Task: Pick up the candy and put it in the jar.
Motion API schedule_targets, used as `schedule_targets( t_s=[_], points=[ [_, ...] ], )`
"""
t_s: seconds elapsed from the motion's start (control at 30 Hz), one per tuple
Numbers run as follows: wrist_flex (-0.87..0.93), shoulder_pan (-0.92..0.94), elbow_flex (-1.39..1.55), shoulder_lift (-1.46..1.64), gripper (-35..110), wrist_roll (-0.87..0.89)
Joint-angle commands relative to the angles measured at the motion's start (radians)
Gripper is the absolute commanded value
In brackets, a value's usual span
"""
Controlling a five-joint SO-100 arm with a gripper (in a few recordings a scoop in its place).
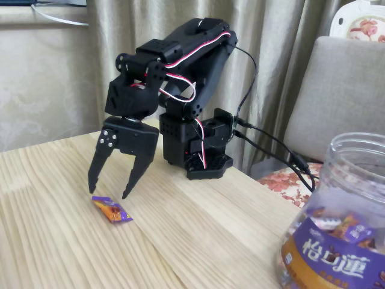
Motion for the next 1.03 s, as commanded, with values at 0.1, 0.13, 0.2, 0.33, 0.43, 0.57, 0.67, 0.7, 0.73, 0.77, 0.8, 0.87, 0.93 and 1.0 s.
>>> schedule_targets(
  t_s=[0.1, 0.13, 0.2, 0.33, 0.43, 0.57, 0.67, 0.7, 0.73, 0.77, 0.8, 0.87, 0.93, 1.0],
  points=[
    [-0.021, -0.072, -0.006, 0.025, 30, -0.071],
    [-0.021, -0.081, -0.005, 0.025, 30, -0.078],
    [-0.023, -0.098, 0.000, 0.025, 29, -0.098],
    [0.002, -0.120, 0.012, 0.025, 47, -0.110],
    [0.026, -0.138, 0.009, 0.029, 53, -0.144],
    [0.017, -0.156, 0.008, 0.014, 53, -0.229],
    [-0.003, -0.160, 0.006, -0.017, 52, -0.259],
    [-0.008, -0.155, 0.002, -0.038, 52, -0.262],
    [-0.008, -0.146, -0.008, -0.067, 52, -0.264],
    [-0.008, -0.133, -0.025, -0.107, 52, -0.259],
    [-0.005, -0.123, -0.046, -0.150, 53, -0.259],
    [0.025, -0.095, -0.103, -0.239, 53, -0.301],
    [0.067, -0.069, -0.173, -0.318, 53, -0.322],
    [0.095, -0.049, -0.213, -0.337, 53, -0.341]
  ],
)
